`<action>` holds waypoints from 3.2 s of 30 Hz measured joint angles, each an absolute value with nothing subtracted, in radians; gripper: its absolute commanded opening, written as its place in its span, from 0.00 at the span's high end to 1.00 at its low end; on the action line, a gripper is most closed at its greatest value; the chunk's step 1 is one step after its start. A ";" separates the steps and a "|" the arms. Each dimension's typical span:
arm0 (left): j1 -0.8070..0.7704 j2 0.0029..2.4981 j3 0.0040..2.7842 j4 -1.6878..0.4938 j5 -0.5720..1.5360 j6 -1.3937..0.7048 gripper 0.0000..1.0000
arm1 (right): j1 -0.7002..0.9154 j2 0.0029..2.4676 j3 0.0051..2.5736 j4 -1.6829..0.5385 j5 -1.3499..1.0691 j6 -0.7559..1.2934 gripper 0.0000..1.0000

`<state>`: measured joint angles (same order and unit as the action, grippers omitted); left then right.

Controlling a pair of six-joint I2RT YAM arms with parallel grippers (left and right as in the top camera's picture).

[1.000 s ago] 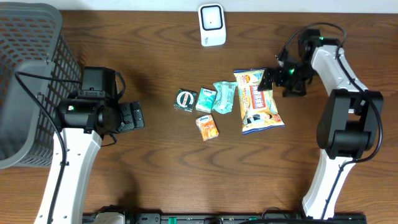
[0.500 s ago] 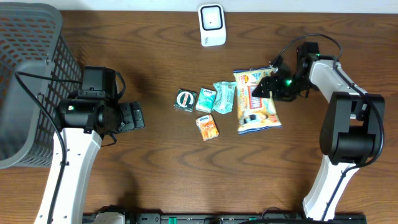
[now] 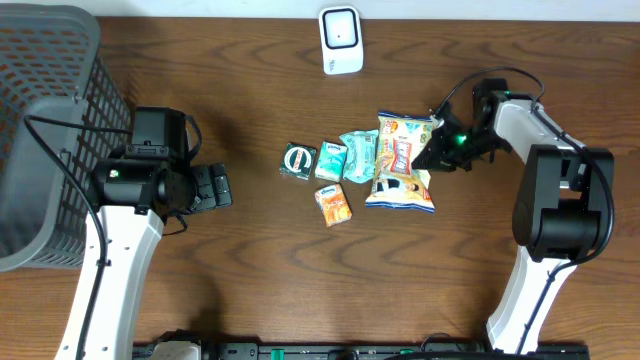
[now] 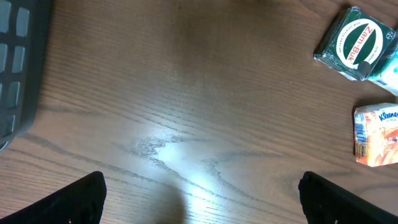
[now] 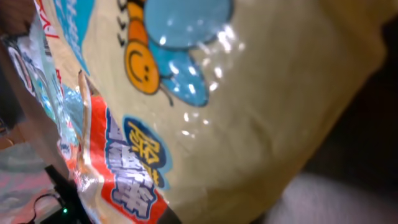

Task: Scan the item barcode

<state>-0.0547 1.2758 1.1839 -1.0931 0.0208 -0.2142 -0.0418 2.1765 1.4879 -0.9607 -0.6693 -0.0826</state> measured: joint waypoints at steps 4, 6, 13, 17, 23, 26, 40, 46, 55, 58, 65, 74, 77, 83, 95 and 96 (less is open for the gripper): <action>-0.055 1.276 1.184 -1.093 0.020 -0.214 0.02 | -0.041 2.171 1.548 -1.022 -0.636 -0.072 0.99; -0.055 1.276 1.184 -1.093 0.020 -0.215 0.02 | -0.041 2.154 1.562 -1.024 -0.623 -0.065 0.99; -0.055 1.276 1.184 -1.093 0.020 -0.214 0.02 | -0.041 2.019 1.575 -1.045 -0.520 -0.020 0.99; -0.055 1.276 1.184 -1.093 0.020 -0.214 0.02 | -0.037 1.969 1.578 -1.062 -0.416 0.009 0.99; -0.055 1.276 1.184 -1.093 0.020 -0.214 0.02 | -0.013 1.961 1.578 -1.084 -0.222 0.074 0.92; -0.055 1.276 1.184 -1.093 0.021 -0.214 0.03 | -0.010 1.961 1.577 -1.089 -0.187 0.097 0.32; -0.055 1.276 1.184 -1.093 0.020 -0.214 0.03 | -0.009 1.973 1.349 -0.816 -0.397 0.123 0.11; -0.055 1.276 1.184 -1.093 0.020 -0.214 0.02 | 0.014 1.990 1.275 -0.690 -0.501 0.178 0.12; -0.055 1.276 1.184 -1.093 0.020 -0.214 0.02 | 0.088 2.006 1.212 -0.538 -0.566 0.279 0.99; -0.055 1.276 1.184 -1.093 0.020 -0.214 0.02 | 0.096 2.008 1.216 -0.519 -0.607 0.300 0.99; -0.055 1.276 1.184 -1.093 0.020 -0.214 0.03 | 0.079 2.009 1.247 -0.582 -0.609 0.308 0.98; -0.055 1.276 1.184 -1.093 0.020 -0.214 0.03 | 0.044 1.850 1.283 -0.773 -0.265 0.295 0.98; -0.055 1.276 1.184 -1.093 0.021 -0.214 0.02 | 0.061 1.753 1.297 -0.815 -0.085 0.289 0.98; -0.055 1.276 1.184 -1.093 0.020 -0.214 0.02 | 0.149 1.668 1.311 -0.882 0.324 0.283 0.98; -0.055 1.276 1.184 -1.093 0.020 -0.214 0.02 | 0.255 1.759 1.312 -0.910 0.649 0.255 0.99; -0.055 1.276 1.184 -1.093 0.021 -0.214 0.01 | 0.255 1.784 1.312 -0.909 0.656 0.251 0.99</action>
<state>-0.0547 1.2758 1.1839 -1.0931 0.0208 -0.2142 0.2546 1.7840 1.3117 -0.9092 0.6563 0.2512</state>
